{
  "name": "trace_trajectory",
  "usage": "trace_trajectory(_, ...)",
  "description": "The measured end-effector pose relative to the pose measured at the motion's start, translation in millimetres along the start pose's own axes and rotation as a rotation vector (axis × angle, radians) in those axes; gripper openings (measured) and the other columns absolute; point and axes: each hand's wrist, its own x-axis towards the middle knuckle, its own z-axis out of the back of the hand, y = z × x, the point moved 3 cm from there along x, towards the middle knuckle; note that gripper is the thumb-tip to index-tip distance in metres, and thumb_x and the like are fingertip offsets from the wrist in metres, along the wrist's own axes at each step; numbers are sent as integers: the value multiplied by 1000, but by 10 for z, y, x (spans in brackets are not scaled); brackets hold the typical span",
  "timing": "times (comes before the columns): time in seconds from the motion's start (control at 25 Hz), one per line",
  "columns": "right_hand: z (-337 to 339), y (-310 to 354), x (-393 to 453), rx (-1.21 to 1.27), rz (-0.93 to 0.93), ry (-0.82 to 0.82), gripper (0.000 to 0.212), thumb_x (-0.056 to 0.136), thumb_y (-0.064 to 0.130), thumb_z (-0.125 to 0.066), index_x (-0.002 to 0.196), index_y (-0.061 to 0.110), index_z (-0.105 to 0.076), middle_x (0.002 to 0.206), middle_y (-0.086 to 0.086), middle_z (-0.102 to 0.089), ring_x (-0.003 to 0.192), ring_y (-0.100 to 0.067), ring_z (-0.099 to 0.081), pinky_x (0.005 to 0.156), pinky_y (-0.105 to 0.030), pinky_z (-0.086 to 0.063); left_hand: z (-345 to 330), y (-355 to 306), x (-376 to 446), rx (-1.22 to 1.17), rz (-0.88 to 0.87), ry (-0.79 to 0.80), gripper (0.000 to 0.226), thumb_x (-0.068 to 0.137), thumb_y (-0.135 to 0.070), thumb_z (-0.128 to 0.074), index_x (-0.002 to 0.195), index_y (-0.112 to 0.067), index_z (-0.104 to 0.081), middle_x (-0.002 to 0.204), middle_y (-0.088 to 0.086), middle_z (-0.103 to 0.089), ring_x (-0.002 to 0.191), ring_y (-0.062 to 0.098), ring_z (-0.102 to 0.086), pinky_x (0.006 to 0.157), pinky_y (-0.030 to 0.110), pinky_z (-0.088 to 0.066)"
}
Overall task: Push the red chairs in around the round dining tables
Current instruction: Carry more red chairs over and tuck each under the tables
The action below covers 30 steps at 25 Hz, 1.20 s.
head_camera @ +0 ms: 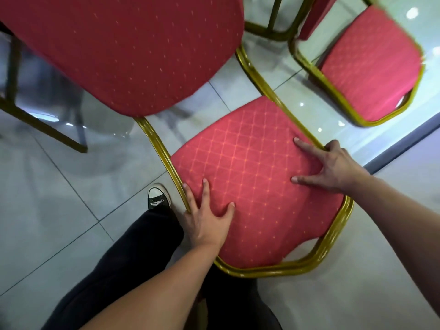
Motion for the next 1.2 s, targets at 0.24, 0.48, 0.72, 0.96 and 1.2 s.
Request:
trace_trajectory(0.24, 832, 339, -912, -46, -73, 122, 108, 50, 99, -57, 144, 75, -11, 112, -7, -36, 112, -40, -52, 108, -50, -45, 771, -240, -932, 20, 40, 147, 91, 86, -77, -51, 154, -57, 6, 164, -11, 29, 150, 45, -15, 120, 54, -29)
trace_trajectory(0.48, 1567, 863, -1502, -122, -84, 191, 118, 43, 101, -54, 150, 65, -22, 119, -9, -35, 121, -40, -51, 108, -50, -44, 1473, -400, -1592, 9, 87, 113, 77, 92, -72, -43, 158, -47, -12, 169, -7, 9, 149, 42, -18, 117, 56, -31)
trace_trajectory(0.72, 2216, 1446, -1810, -233, -101, 239, 109, 58, 95, -60, 154, 54, -29, 156, -13, -36, 142, -35, -39, 115, -47, -37, 2272, -547, -1809, -10, 52, 104, 68, 94, -67, -46, 155, -41, -32, 168, 1, -15, 147, 38, -27, 115, 51, -32)
trace_trajectory(0.96, 2790, 1926, -1862, -177, -69, 237, 90, 71, 81, -67, 151, 44, -44, 164, -6, -32, 149, -32, -32, 121, -46, -27, 3009, -653, -1795, -3, -17, 63, 60, 97, -61, -47, 148, -29, -48, 150, 7, -47, 135, 31, -47, 114, 43, -39)
trace_trajectory(1.2, 3293, 2469, -1995, 56, 29, 94, 72, 77, 84, -54, 132, 39, -66, 148, -4, -53, 132, -32, -51, 112, -46, -38, 3783, -818, -1793, -114, -114, 185, 62, 96, -70, -36, 147, -36, -48, 155, 2, -46, 139, 28, -45, 118, 43, -33)
